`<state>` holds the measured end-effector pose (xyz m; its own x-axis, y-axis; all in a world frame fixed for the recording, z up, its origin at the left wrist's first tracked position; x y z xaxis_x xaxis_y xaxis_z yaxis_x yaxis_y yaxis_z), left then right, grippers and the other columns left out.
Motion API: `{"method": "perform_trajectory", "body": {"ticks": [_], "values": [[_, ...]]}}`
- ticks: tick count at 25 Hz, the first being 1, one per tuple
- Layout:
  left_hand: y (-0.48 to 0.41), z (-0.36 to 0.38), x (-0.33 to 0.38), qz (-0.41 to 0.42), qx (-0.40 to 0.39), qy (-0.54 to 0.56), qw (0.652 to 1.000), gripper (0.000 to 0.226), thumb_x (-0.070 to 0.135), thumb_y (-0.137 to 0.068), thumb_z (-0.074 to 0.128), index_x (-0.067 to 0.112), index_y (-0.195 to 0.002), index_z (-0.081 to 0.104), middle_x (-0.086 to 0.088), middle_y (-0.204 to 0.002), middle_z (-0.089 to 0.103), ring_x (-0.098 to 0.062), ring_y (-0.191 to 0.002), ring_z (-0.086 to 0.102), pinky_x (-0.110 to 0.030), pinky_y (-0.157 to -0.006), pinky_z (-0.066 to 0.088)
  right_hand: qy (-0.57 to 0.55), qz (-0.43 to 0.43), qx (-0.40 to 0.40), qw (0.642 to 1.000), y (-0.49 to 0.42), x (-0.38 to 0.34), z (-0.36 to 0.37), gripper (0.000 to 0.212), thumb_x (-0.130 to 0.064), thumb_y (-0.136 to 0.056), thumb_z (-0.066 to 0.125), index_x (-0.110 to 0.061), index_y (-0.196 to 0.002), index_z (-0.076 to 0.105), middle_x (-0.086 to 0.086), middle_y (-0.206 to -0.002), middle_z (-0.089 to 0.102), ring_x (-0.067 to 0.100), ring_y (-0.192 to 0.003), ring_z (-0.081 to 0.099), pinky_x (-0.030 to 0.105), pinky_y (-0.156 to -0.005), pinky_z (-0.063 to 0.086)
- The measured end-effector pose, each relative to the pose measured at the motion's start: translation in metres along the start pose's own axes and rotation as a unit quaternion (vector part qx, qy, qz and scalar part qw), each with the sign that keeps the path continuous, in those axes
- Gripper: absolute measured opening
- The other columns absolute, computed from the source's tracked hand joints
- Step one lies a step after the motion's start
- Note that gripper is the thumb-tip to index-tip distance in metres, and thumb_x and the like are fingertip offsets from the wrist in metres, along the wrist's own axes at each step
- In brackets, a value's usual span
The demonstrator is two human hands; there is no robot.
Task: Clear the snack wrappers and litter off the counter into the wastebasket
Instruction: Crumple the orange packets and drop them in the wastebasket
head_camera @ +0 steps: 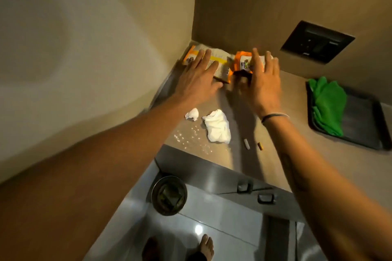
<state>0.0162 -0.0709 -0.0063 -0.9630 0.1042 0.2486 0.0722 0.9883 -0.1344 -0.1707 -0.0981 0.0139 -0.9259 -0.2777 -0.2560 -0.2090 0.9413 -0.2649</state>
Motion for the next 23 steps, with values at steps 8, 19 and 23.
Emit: {"method": "perform_trajectory", "body": {"ticks": [8,19,23], "values": [[-0.066,0.054,0.001,-0.043,-0.047,-0.08,0.995,0.039,0.04,-0.103,0.054,0.021,-0.136,0.063,-0.017,-0.14,0.059,-0.041,-0.129,0.055,-0.053,-0.102,0.046,0.055,0.002,-0.069,0.996,-0.03,0.041,0.044,0.044,-0.016,-0.101,0.059,-0.023,-0.144,0.051,0.021,-0.144,0.052,0.052,-0.119,0.061,0.056,-0.094,0.056],[0.119,-0.056,0.009,-0.023,0.256,0.238,0.937,0.043,0.016,-0.102,0.057,0.011,-0.144,0.062,-0.008,-0.142,0.068,-0.026,-0.129,0.066,-0.037,-0.108,0.055,-0.254,-0.103,0.219,0.936,0.127,-0.066,-0.052,0.05,-0.009,-0.099,0.046,-0.016,-0.145,0.063,0.015,-0.16,0.051,0.025,-0.147,0.053,0.035,-0.113,0.05],[0.284,-0.051,0.006,-0.096,0.354,0.264,0.892,0.039,0.012,-0.104,0.062,0.008,-0.142,0.063,-0.006,-0.141,0.069,-0.018,-0.128,0.067,-0.029,-0.109,0.051,-0.336,-0.157,0.165,0.914,0.252,-0.111,-0.038,0.047,-0.012,-0.106,0.05,-0.015,-0.152,0.055,0.017,-0.16,0.05,0.027,-0.147,0.052,0.035,-0.116,0.045]]}}
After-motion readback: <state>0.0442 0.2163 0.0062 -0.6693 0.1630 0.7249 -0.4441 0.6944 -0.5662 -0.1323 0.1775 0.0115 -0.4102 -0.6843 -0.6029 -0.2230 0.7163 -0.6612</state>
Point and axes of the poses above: each hand's wrist, its own y-axis away from the middle knuckle, its own z-axis out of the palm, x = y × z, the point moved 5 cm from there along -y, towards the middle knuckle
